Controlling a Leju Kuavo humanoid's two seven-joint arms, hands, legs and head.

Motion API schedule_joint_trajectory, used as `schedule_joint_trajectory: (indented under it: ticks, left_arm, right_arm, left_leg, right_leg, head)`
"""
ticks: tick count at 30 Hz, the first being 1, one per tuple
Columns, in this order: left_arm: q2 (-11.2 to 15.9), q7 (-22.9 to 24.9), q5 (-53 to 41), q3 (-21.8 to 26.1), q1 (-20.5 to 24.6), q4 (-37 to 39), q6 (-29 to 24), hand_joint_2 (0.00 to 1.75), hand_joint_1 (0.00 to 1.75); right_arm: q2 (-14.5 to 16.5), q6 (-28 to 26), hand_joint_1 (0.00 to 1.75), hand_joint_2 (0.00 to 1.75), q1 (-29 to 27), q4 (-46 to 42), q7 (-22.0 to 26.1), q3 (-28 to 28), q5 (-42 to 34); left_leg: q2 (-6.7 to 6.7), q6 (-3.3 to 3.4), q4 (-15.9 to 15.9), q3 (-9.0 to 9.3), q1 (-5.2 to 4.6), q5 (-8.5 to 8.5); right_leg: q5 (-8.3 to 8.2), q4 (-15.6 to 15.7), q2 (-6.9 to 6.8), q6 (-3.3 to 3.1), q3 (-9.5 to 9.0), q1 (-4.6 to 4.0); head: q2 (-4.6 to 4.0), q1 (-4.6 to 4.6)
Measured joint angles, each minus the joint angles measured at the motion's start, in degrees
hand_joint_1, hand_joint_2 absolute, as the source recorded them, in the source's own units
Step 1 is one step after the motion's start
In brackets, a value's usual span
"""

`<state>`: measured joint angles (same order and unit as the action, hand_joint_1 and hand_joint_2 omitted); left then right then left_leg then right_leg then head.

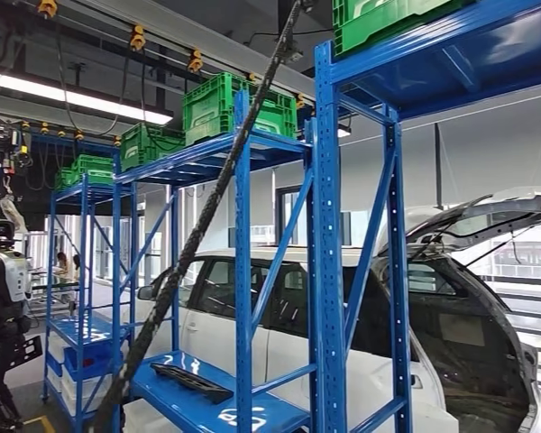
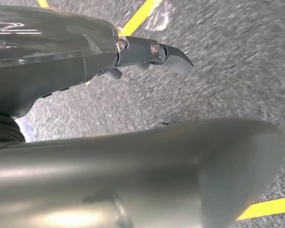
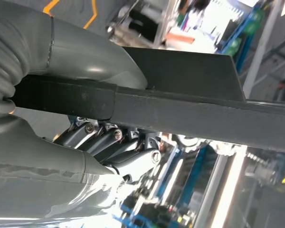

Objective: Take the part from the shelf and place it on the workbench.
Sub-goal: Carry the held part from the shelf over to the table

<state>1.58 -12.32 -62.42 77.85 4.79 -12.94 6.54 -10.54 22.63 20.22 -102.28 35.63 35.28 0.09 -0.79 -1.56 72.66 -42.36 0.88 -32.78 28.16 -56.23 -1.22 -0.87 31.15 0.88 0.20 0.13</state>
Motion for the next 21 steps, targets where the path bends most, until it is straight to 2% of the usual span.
schedule_joint_trajectory:
  ticks: [1,2,3,4,6,7,9,10,12,13,14,15,16,17,18,19,20,21]
  left_arm:
    - [0.0,0.0,0.0,0.0,-0.1,0.0,0.0,1.75,0.0]
    - [0.1,0.0,0.0,0.0,-0.2,0.0,0.0,1.75,0.0]
    - [0.1,0.0,0.0,-0.1,-0.2,0.0,0.1,1.75,0.0]
    - [0.2,-0.1,0.0,-0.1,-0.2,0.0,0.1,1.75,0.0]
    - [0.3,-0.3,0.0,-0.2,0.1,0.0,0.1,1.75,0.0]
    - [0.3,-0.5,0.0,-0.2,0.2,0.0,0.2,1.75,0.0]
    - [0.3,-0.9,0.0,-0.2,0.1,0.0,0.4,1.75,0.0]
    - [0.4,-1.1,0.0,-0.2,0.1,0.0,0.5,1.75,0.0]
    - [0.4,-1.4,0.0,-0.3,0.2,0.0,0.7,1.75,0.0]
    - [0.4,-1.5,0.0,-0.3,0.3,0.0,0.8,1.75,0.0]
    - [0.4,-1.5,0.0,-0.3,0.3,0.0,0.8,1.75,0.0]
    - [0.4,-1.6,0.0,-0.3,0.4,0.0,0.8,1.75,0.0]
    - [0.4,-1.5,0.0,-0.3,0.3,0.0,0.7,1.75,0.0]
    - [0.4,-1.5,0.0,-0.3,0.3,0.0,0.7,1.75,0.0]
    - [0.4,-1.3,0.0,-0.3,0.2,0.0,0.6,1.75,0.0]
    - [0.4,-1.2,0.0,-0.3,0.2,0.0,0.5,1.75,0.0]
    - [0.4,-1.1,0.0,-0.3,0.2,0.0,0.4,1.75,0.0]
    - [0.4,-1.0,0.0,-0.3,0.2,0.0,0.2,1.75,0.0]
  right_arm:
    - [0.1,0.0,1.75,1.75,0.0,0.0,0.0,0.0,0.0]
    - [0.1,0.0,1.75,1.75,0.0,-0.1,0.0,0.0,0.0]
    - [0.2,0.0,1.75,1.75,0.1,-0.2,0.1,-0.1,0.0]
    - [0.4,0.0,1.75,1.75,0.3,-0.4,0.1,-0.1,0.1]
    - [0.7,0.1,1.75,1.75,0.7,-0.9,0.0,-0.1,0.2]
    - [0.8,0.2,1.75,1.75,0.8,-1.0,0.0,-0.1,0.3]
    - [1.2,0.5,1.75,1.75,1.1,-1.2,-0.1,-0.1,0.6]
    - [1.4,0.7,1.75,1.75,1.3,-1.3,-0.2,-0.1,0.7]
    - [1.6,1.0,1.75,1.75,1.5,-1.4,-0.2,0.0,0.9]
    - [1.6,1.0,1.75,1.75,1.5,-1.5,-0.2,0.0,0.9]
    - [1.6,1.1,1.75,1.75,1.4,-1.5,-0.2,0.0,0.9]
    - [1.7,1.1,1.75,1.75,1.4,-1.5,-0.2,0.0,0.9]
    - [1.7,1.1,1.75,1.75,1.3,-1.5,-0.2,0.0,0.9]
    - [1.7,1.1,1.75,1.75,1.2,-1.5,-0.2,0.0,0.9]
    - [1.8,1.1,1.75,1.75,1.2,-1.5,-0.2,0.0,0.9]
    - [1.8,1.1,1.75,1.75,1.2,-1.6,-0.2,0.0,0.9]
    - [1.9,1.1,1.75,1.75,1.2,-1.7,-0.2,0.0,0.9]
    - [1.9,1.1,1.75,1.75,1.2,-1.8,-0.2,0.0,0.9]
  left_leg:
    - [0.23,-0.28,0.8,-0.35,0.26,0.26]
    - [0.54,-0.52,-0.7,0.51,0.5,1.54]
    - [1.24,-0.74,-4.3,2.45,0.68,3.53]
    - [2.5,-0.88,-8.5,4.69,0.72,5.17]
    - [4.24,-0.36,-14.1,7.59,0.46,6.92]
    - [4.4,0.08,-14.8,7.89,0.24,6.84]
    - [3.22,1.04,-14.8,7.69,0.08,6.93]
    - [2.66,1.44,-14.9,7.62,0.13,7.03]
    - [1.59,2.17,-15.0,7.55,0.29,7.3]
    - [1.01,2.4,-15.0,7.48,0.24,7.36]
    - [0.36,2.58,-15.0,7.46,0.13,7.39]
    - [-0.34,2.69,-15.0,7.45,-0.01,7.4]
    - [-1.08,2.75,-15.0,7.47,-0.16,7.42]
    - [-1.85,2.79,-14.9,7.52,-0.28,7.43]
    - [-2.65,2.79,-14.9,7.58,-0.37,7.43]
    - [-3.43,2.79,-14.8,7.6,-0.39,7.43]
    - [-4.17,2.72,-14.7,7.55,-0.48,7.45]
    - [-4.85,2.58,-14.6,7.39,-0.45,7.52]
  right_leg:
    - [0.07,0.0,-0.81,0.08,-0.04,0.04]
    - [0.17,-0.1,-1.54,0.23,-0.12,0.09]
    - [0.34,-0.2,-2.19,0.47,-0.25,0.16]
    - [0.54,-0.3,-2.81,0.76,-0.38,0.18]
    - [0.97,-0.6,-3.84,1.44,-0.58,-0.09]
    - [1.09,-0.6,-4.31,1.75,-0.7,-0.22]
    - [1.28,-0.5,-5.14,2.35,-0.95,-0.21]
    - [1.78,-0.8,-4.55,2.63,-0.92,-0.06]
    - [4.6,-4.7,-1.79,2.9,0.63,0.18]
    - [6.7,-8.6,-0.2,2.89,2.31,0.21]
    - [8.58,-13.0,0.58,2.82,4.3,0.18]
    - [9.71,-16.5,0.9,2.75,6.02,0.13]
    - [9.75,-18.3,1.03,2.63,7.02,0.08]
    - [8.51,-17.5,1.14,2.43,6.87,0.04]
    - [6.39,-14.6,1.45,2.16,5.73,-0.01]
    - [3.89,-10.3,2.35,1.82,3.99,-0.05]
    - [2.01,-6.3,3.52,1.49,2.33,-0.05]
    - [0.89,-3.5,4.5,1.28,1.18,-0.07]
  head:
    - [0.0,-0.01]
    - [0.0,0.0]
    - [0.0,0.0]
    - [0.0,0.0]
    - [0.0,-0.01]
    - [0.0,-0.02]
    - [0.0,-0.05]
    - [0.0,-0.05]
    - [0.0,-0.06]
    - [0.0,-0.06]
    - [0.0,-0.06]
    - [0.0,-0.06]
    - [0.0,-0.06]
    - [0.0,-0.06]
    - [0.0,-0.06]
    - [0.0,-0.06]
    - [0.0,-0.06]
    - [0.0,-0.05]
